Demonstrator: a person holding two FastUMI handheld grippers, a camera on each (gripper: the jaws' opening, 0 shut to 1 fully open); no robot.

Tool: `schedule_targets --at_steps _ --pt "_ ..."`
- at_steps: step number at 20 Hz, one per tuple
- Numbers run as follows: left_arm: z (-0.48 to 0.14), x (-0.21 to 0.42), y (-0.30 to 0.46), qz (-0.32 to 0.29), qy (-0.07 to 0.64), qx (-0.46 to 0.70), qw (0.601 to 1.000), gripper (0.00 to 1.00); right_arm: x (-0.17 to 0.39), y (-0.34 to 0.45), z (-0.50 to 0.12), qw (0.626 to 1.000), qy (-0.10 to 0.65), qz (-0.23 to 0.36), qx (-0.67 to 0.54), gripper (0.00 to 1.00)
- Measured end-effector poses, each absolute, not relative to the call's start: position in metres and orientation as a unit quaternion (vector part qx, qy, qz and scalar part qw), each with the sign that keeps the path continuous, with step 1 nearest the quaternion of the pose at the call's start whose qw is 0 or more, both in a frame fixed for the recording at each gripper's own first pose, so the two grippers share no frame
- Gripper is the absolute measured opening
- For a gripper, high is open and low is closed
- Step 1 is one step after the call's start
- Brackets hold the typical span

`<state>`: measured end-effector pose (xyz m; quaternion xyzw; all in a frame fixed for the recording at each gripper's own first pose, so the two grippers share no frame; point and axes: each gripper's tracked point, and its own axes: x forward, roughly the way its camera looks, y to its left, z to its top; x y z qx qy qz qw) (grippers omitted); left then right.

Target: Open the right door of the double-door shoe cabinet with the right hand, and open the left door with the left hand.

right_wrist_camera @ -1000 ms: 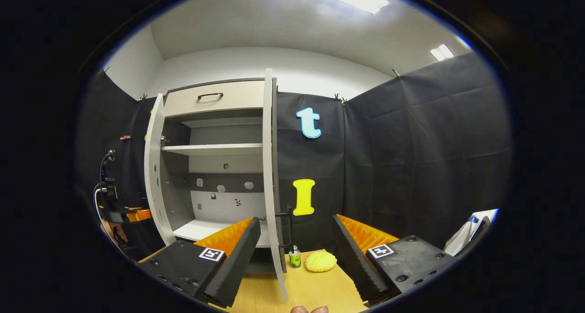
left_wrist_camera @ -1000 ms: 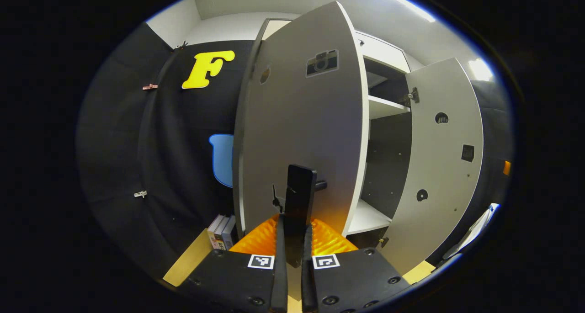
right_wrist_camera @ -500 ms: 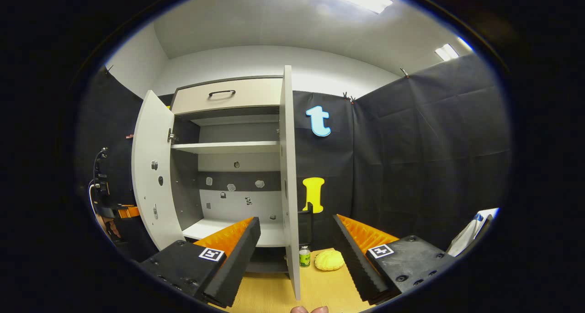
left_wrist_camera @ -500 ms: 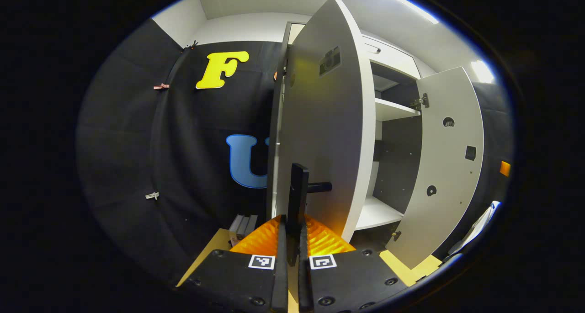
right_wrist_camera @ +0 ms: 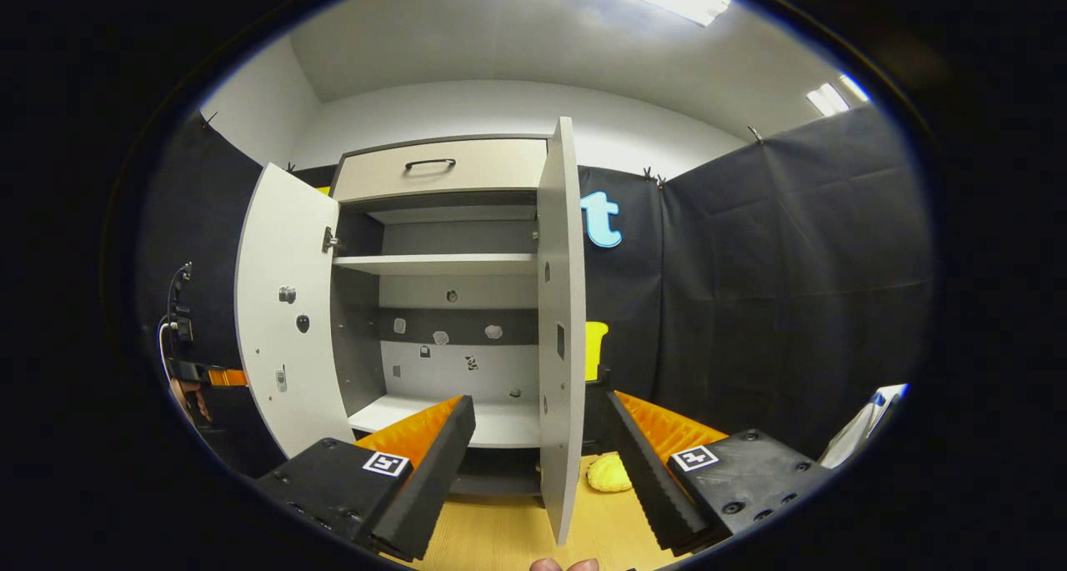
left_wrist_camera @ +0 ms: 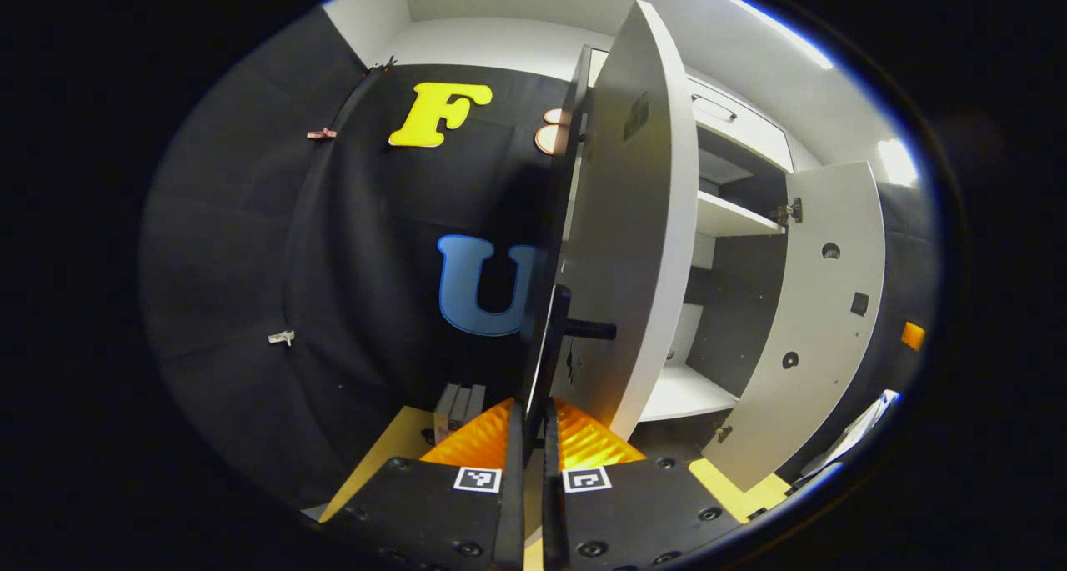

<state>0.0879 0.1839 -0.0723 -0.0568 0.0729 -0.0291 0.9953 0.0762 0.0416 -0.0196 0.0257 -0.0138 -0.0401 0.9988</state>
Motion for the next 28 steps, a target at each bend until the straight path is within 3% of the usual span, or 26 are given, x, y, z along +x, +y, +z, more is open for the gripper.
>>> schedule_targets --at_steps 7,8,9,12,14,17,18,22,24,28 --pt "-0.060 0.068 0.179 -0.009 0.063 -0.045 0.997 0.07 0.074 0.039 -0.010 0.998 -0.019 -0.042 0.035 0.98" --pt "-0.055 0.067 0.180 -0.006 0.059 -0.047 0.997 0.14 0.074 0.038 -0.009 0.998 -0.019 -0.042 0.035 0.98" --pt "-0.048 0.063 0.179 -0.005 0.054 -0.049 0.997 0.07 0.074 0.037 -0.009 0.998 -0.018 -0.042 0.034 0.98" --pt "-0.031 0.042 0.163 -0.011 0.038 -0.052 0.998 0.12 0.074 0.037 -0.005 0.998 -0.019 -0.039 0.038 0.98" --pt "-0.020 0.036 0.146 -0.022 0.031 -0.045 0.998 0.21 0.073 0.039 -0.003 0.998 -0.022 -0.037 0.038 0.98" --pt "-0.008 0.028 0.124 -0.037 0.023 -0.015 0.999 0.58 0.073 0.041 0.001 0.998 -0.026 -0.033 0.037 0.98" --pt "-0.005 0.025 0.117 -0.043 0.020 -0.002 0.999 0.56 0.072 0.042 0.002 0.998 -0.027 -0.032 0.037 0.98" --pt "0.006 0.010 0.086 -0.068 0.012 0.017 0.997 0.91 0.070 0.050 0.007 0.998 -0.032 -0.026 0.040 1.00" --pt "0.011 0.002 0.076 -0.071 0.006 0.017 0.997 0.98 0.070 0.054 0.009 0.998 -0.037 -0.023 0.036 0.98" --pt "0.013 -0.016 0.057 -0.074 -0.002 0.004 0.997 0.97 0.069 0.065 0.012 0.998 -0.042 -0.014 0.039 0.98"
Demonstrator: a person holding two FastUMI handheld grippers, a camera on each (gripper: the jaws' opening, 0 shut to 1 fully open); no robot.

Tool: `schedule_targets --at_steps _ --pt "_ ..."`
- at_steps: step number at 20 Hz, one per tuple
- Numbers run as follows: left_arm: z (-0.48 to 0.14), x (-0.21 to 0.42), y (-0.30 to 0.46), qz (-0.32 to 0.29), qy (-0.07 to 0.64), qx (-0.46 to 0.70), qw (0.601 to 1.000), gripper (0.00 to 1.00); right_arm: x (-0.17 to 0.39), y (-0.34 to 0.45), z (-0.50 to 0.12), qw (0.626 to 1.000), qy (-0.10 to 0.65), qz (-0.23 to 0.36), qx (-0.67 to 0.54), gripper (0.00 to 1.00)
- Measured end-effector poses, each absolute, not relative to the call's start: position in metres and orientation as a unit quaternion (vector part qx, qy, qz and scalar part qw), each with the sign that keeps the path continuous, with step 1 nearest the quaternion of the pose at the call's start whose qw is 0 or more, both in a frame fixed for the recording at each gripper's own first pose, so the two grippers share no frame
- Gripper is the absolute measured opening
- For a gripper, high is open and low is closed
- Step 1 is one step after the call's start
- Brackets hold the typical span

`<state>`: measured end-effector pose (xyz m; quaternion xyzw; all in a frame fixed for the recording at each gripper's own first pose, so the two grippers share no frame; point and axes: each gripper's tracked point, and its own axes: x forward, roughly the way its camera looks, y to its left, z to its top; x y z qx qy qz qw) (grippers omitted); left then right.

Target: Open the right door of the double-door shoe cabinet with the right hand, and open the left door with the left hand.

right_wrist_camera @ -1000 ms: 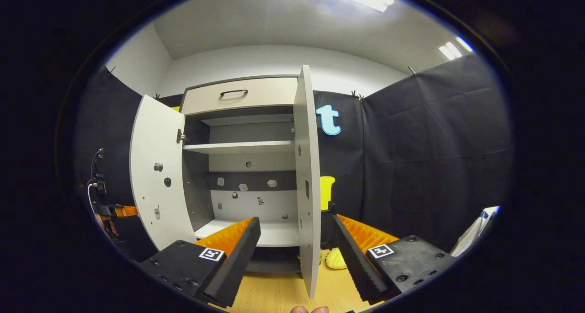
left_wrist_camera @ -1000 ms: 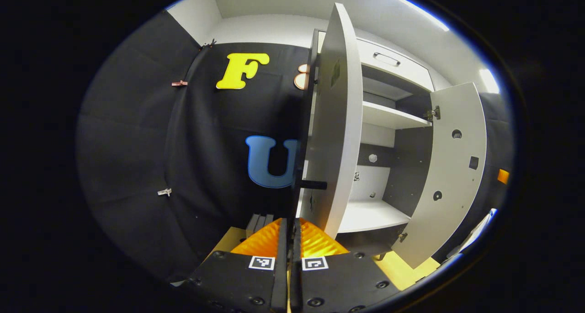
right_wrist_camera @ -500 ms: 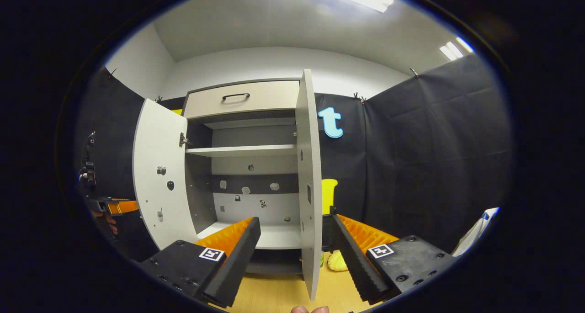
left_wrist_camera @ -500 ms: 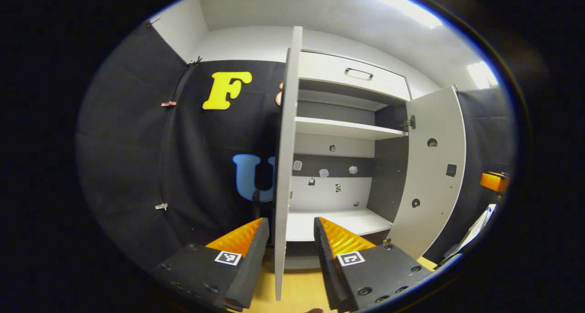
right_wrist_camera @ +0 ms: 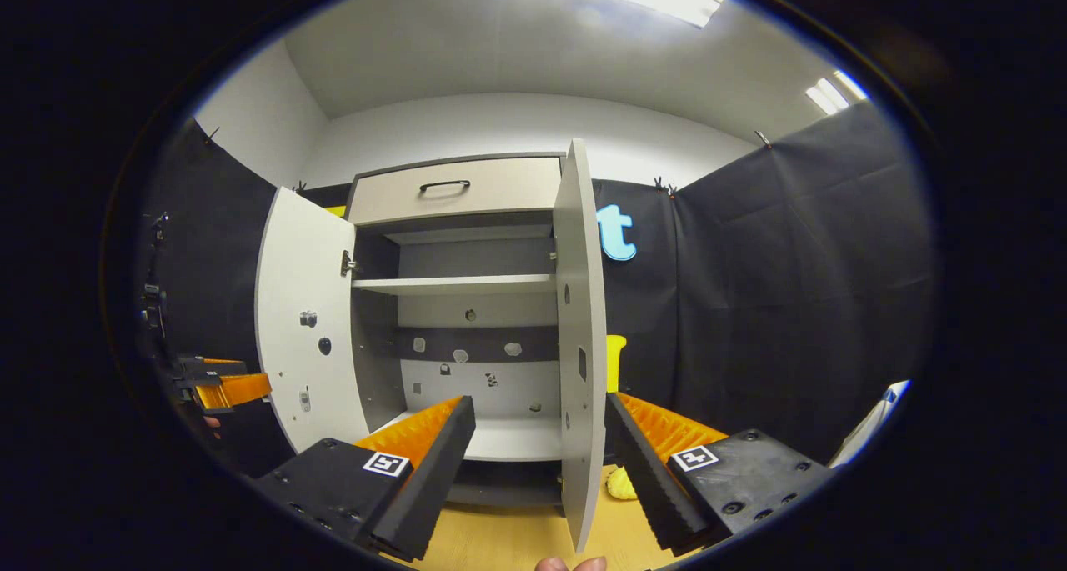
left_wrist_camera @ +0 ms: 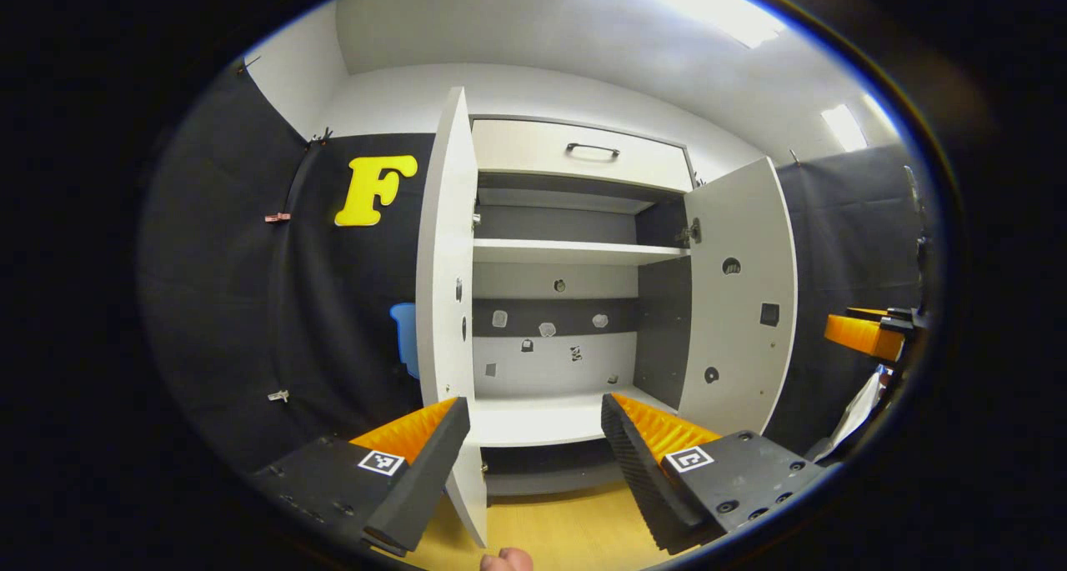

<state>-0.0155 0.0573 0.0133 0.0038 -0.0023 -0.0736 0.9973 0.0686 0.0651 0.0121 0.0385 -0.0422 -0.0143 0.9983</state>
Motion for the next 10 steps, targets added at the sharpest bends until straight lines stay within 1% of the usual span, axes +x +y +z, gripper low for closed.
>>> schedule_targets --at_steps 5,6,10 --pt "0.016 -0.032 0.052 -0.050 -0.009 0.017 0.999 0.99 0.070 0.078 0.015 0.998 -0.043 0.004 0.038 0.98" --pt "0.016 -0.035 0.052 -0.044 -0.012 0.020 0.999 0.98 0.070 0.082 0.017 0.998 -0.046 0.011 0.041 0.98" --pt "0.014 -0.043 0.043 -0.031 -0.016 0.004 0.999 0.98 0.073 0.091 0.016 0.998 -0.045 0.026 0.042 0.98"
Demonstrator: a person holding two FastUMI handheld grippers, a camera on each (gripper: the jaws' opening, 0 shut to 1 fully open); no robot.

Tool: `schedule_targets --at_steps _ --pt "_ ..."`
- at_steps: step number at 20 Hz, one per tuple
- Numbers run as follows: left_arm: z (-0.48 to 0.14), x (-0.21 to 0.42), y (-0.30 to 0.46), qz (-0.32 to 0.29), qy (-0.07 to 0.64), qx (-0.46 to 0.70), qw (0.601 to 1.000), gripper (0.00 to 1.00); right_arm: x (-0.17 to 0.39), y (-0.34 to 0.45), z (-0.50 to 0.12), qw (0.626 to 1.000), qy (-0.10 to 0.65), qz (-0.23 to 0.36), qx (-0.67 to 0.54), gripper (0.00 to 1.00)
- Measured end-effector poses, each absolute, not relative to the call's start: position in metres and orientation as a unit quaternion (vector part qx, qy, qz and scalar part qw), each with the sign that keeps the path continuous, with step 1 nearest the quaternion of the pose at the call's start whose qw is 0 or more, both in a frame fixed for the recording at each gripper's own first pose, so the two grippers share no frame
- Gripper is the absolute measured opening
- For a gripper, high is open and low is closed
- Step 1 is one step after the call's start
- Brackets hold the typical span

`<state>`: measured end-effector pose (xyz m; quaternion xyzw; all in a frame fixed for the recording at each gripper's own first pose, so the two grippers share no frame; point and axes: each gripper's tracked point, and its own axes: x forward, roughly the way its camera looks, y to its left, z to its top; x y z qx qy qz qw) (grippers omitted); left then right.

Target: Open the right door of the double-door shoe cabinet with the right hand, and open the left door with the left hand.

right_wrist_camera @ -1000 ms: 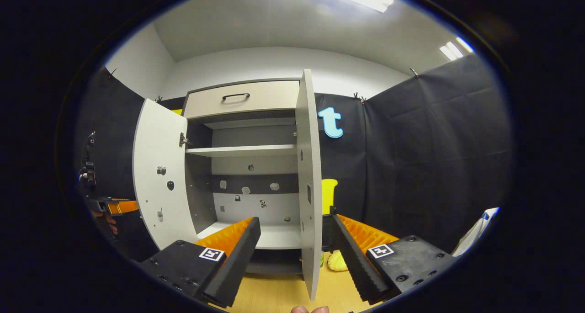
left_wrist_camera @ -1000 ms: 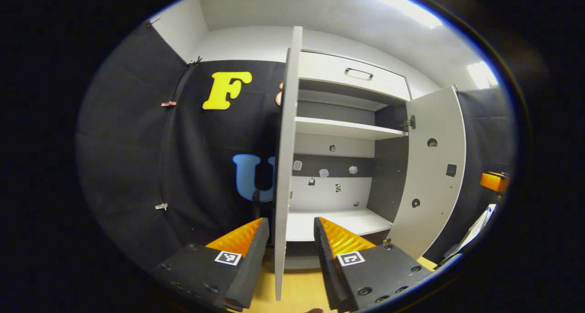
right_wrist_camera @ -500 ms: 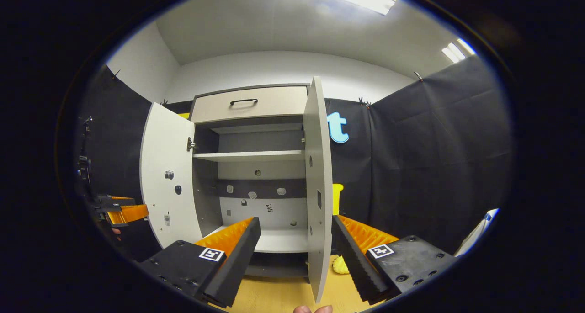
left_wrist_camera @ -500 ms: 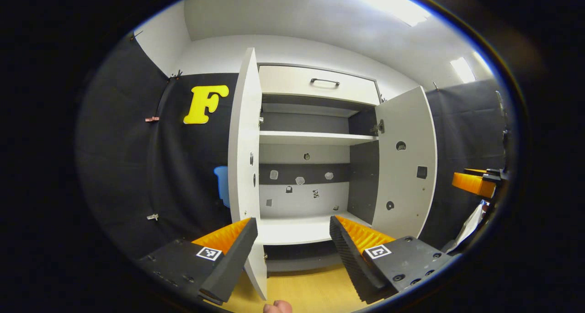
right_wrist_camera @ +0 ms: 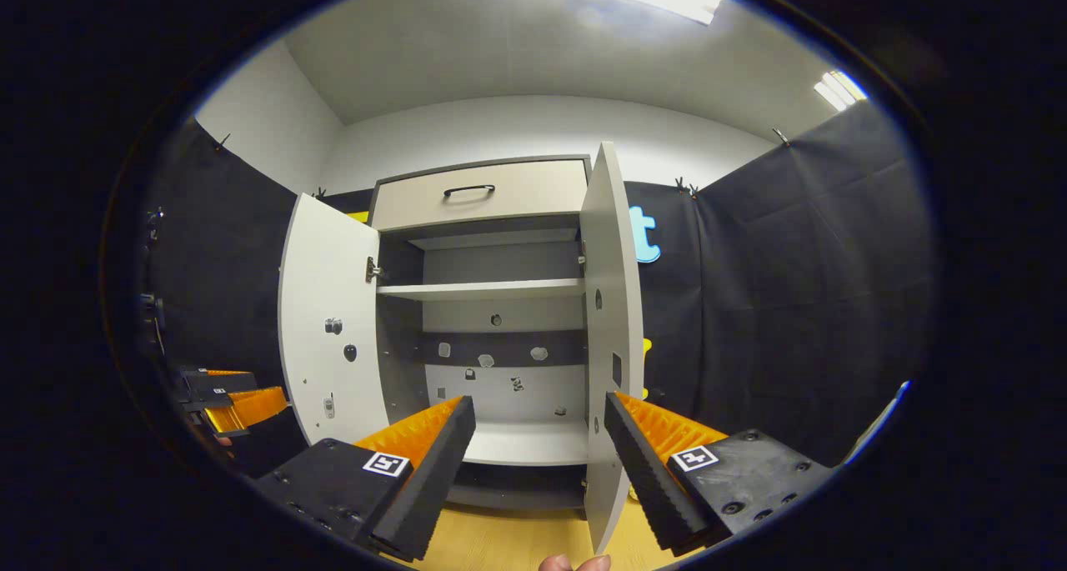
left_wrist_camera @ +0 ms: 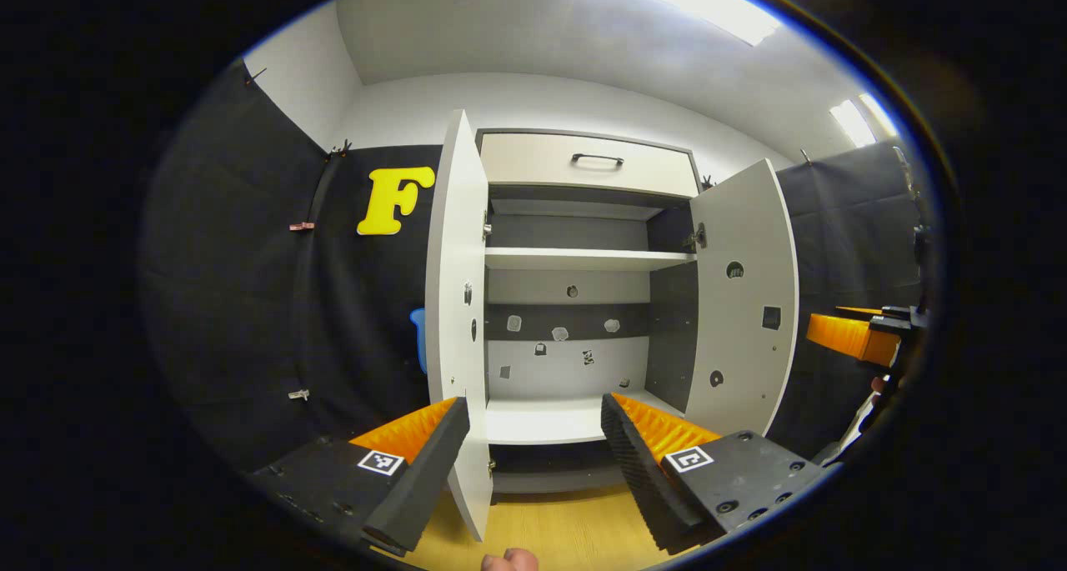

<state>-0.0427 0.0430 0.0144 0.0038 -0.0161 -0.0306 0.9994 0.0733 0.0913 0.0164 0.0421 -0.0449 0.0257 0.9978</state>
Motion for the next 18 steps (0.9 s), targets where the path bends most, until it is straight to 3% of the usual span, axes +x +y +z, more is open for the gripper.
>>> schedule_targets --at_steps 18 --pt "0.020 -0.047 0.010 -0.035 -0.023 -0.010 0.999 0.98 0.080 0.091 0.006 0.998 -0.038 0.037 0.047 0.98"
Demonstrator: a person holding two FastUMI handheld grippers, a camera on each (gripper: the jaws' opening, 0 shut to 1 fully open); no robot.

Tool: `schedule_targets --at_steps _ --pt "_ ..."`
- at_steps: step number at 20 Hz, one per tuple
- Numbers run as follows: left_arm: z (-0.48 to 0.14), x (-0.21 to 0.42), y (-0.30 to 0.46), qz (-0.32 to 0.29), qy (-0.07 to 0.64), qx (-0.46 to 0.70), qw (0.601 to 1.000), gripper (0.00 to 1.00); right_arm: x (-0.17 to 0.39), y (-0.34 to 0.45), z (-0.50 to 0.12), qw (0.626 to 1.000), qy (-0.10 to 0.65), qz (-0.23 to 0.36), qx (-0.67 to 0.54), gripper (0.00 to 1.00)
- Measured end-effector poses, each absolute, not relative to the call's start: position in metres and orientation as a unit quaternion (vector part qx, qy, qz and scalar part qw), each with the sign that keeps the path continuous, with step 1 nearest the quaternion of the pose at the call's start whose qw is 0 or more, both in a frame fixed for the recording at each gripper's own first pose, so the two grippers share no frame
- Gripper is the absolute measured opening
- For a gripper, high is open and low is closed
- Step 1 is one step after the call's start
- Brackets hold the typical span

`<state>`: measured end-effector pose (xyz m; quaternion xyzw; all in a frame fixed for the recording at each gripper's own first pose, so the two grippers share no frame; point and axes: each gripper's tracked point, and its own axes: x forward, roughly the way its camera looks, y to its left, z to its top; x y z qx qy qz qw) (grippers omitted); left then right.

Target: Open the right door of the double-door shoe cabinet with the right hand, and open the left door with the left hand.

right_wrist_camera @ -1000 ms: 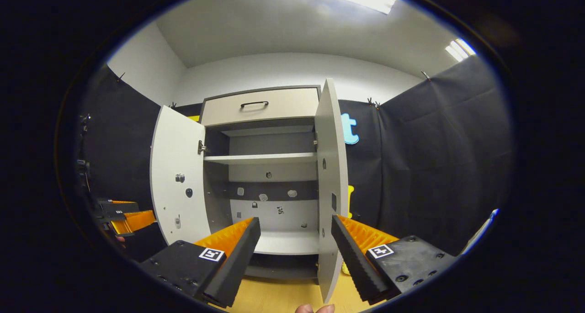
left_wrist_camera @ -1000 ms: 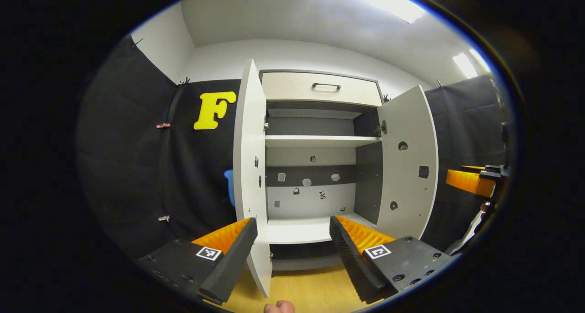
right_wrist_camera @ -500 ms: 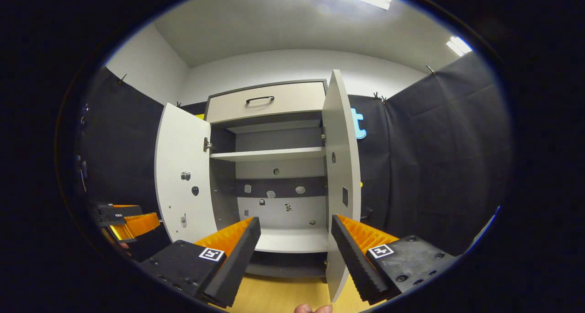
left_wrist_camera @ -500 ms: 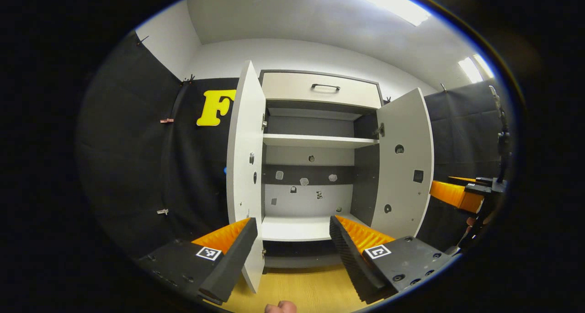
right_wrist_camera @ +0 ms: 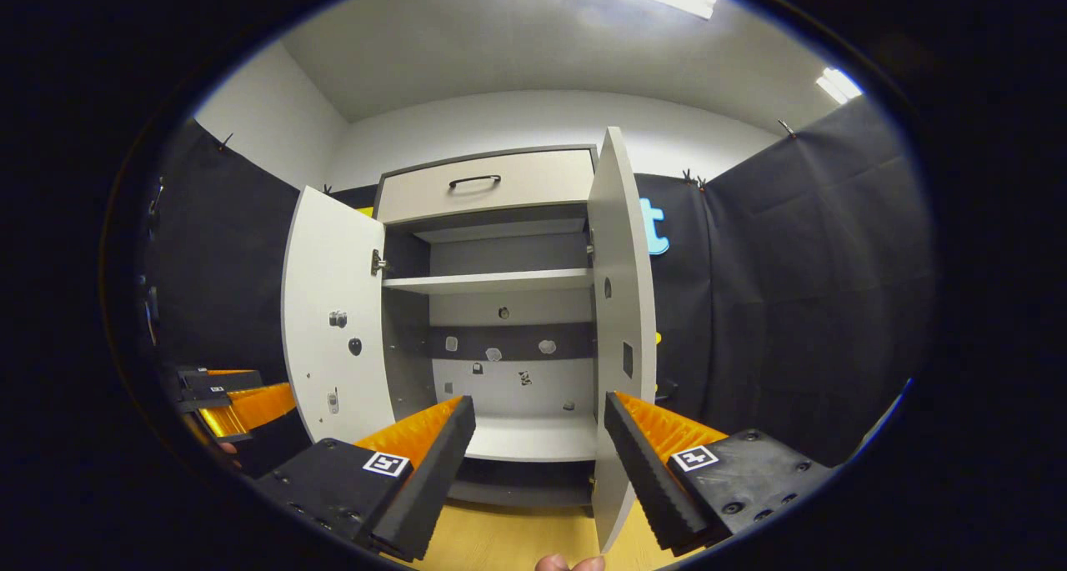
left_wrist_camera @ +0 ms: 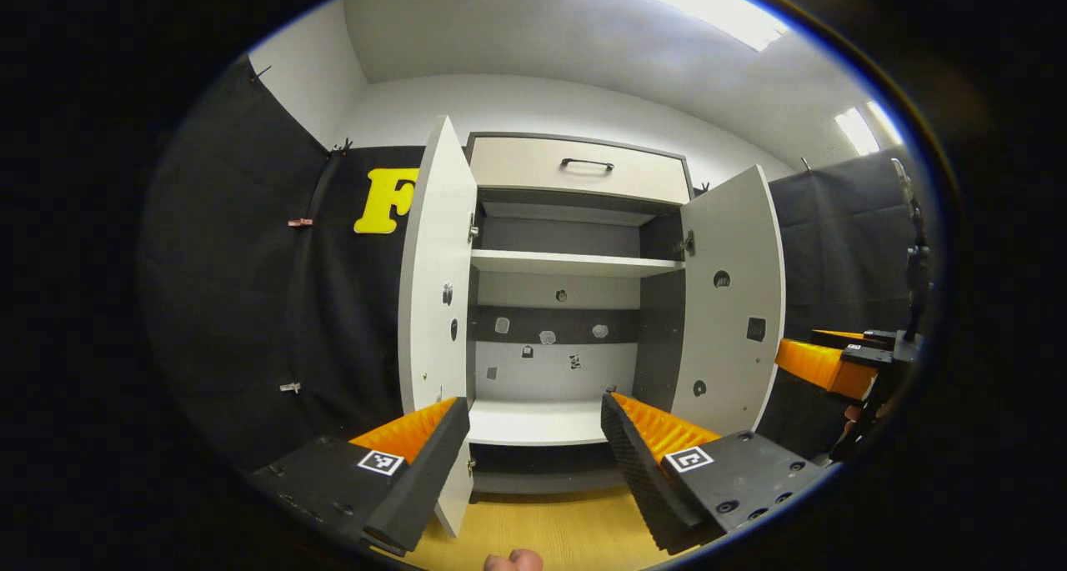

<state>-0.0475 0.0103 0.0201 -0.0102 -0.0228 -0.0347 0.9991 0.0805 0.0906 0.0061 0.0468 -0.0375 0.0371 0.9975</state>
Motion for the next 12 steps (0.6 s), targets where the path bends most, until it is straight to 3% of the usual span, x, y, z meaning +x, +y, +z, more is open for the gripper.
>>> schedule_targets --at_steps 12 --pt "0.0249 -0.0466 0.0058 -0.034 -0.026 -0.009 0.999 0.98 0.0814 0.0830 0.0071 0.997 -0.038 0.033 0.051 0.98"
